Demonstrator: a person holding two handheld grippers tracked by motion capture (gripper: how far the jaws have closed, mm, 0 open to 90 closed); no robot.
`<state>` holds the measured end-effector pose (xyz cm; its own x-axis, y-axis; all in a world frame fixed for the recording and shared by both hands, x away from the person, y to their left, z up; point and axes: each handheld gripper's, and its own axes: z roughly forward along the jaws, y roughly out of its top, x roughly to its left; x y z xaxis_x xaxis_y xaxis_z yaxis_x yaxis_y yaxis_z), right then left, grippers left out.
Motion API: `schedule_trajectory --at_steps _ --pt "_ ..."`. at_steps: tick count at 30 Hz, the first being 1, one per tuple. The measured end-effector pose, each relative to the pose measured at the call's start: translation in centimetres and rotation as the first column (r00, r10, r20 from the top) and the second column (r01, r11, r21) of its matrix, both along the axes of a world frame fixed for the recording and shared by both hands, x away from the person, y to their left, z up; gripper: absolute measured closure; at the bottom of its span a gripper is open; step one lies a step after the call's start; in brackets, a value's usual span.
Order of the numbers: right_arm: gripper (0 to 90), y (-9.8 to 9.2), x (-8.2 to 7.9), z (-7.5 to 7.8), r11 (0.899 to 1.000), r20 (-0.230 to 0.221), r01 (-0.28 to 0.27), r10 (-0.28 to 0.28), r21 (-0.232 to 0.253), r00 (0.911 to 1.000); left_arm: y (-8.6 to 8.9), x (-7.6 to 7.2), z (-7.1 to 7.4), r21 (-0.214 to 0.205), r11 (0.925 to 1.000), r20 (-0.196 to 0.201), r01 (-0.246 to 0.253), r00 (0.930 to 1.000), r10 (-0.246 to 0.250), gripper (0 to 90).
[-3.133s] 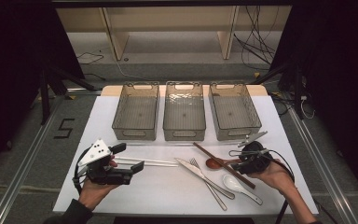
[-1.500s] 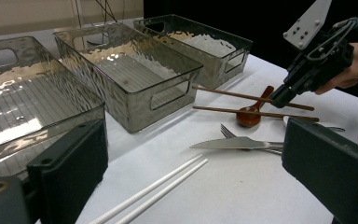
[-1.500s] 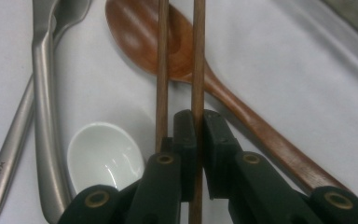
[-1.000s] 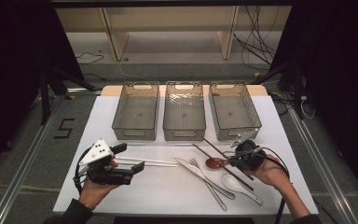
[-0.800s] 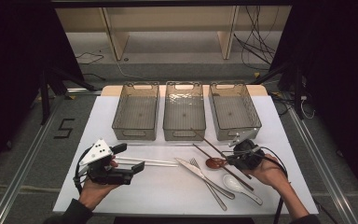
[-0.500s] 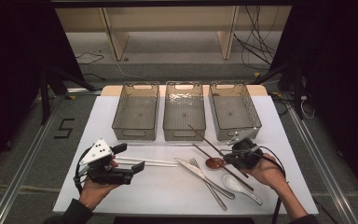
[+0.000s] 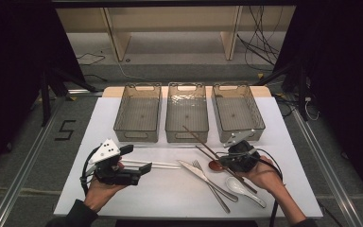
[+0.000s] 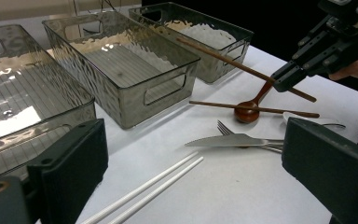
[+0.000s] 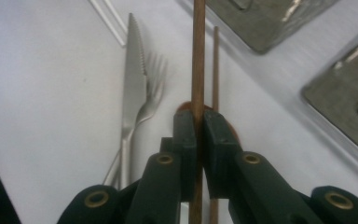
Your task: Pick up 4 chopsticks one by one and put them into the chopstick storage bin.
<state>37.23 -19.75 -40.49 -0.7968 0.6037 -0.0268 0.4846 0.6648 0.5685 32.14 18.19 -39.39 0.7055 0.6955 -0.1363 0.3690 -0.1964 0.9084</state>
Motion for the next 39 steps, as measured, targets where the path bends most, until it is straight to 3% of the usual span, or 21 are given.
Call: schedule_trajectory --at_steps 3,8,14,17,19,22,24,27,29,34,39 --pt "85.1 0.7 -0.3 0.1 0.999 -0.005 -0.04 0.04 -0.017 0.9992 -0.3 0.3 0.3 0.032 0.9994 0.001 0.015 0.9999 -0.015 6.2" --pt "85.1 2.0 -1.0 0.3 0.991 -0.013 -0.119 0.118 -0.056 0.9929 -1.0 1.1 1.0 0.076 0.9949 -0.032 0.067 0.9974 -0.064 6.3" --pt "85.1 3.4 -1.8 0.5 0.976 -0.006 -0.197 0.197 -0.092 0.9803 -2.1 2.0 1.7 0.178 0.9732 -0.084 0.146 0.9876 -0.133 8.2" --pt "85.1 4.1 -2.3 0.5 0.964 -0.005 -0.237 0.238 -0.119 0.9712 -2.7 2.3 2.1 0.197 0.9617 -0.099 0.19 0.9798 -0.174 10.8" --pt "85.1 4.5 -2.6 0.6 0.955 -0.008 -0.27 0.271 -0.127 0.9626 -3.2 2.5 2.3 0.221 0.95 -0.116 0.221 0.9731 -0.199 12.8" --pt "85.1 5.0 -3.1 0.8 0.943 -0.006 -0.299 0.301 -0.146 0.9535 -4.1 2.6 2.6 0.274 0.9235 -0.124 0.269 0.962 -0.243 15.3" --pt "85.0 5.2 -3.3 0.8 0.934 0.004 -0.322 0.326 -0.157 0.9453 -4.6 2.6 2.7 0.286 0.9121 -0.123 0.294 0.9553 -0.269 15.7" --pt "85.0 5.6 -3.5 0.7 0.922 0.006 -0.343 0.349 -0.179 0.9369 -5.5 2.5 2.7 0.334 0.8811 -0.148 0.335 0.9417 -0.302 16.3" --pt "85.0 5.6 -3.6 0.6 0.92 0.007 -0.349 0.355 -0.178 0.9347 -5.9 2.5 2.8 0.365 0.8615 -0.159 0.353 0.9353 -0.316 16.4" --pt "85.0 5.7 -3.7 0.7 0.912 0.004 -0.363 0.371 -0.19 0.9288 -6.6 2.6 3.1 0.393 0.8321 -0.181 0.392 0.92 -0.348 19.8" --pt "85.0 5.9 -3.8 0.5 0.9 0.003 -0.387 0.396 -0.199 0.9182 -7.5 2.4 2.7 0.426 0.7894 -0.205 0.442 0.8971 -0.391 25.9"
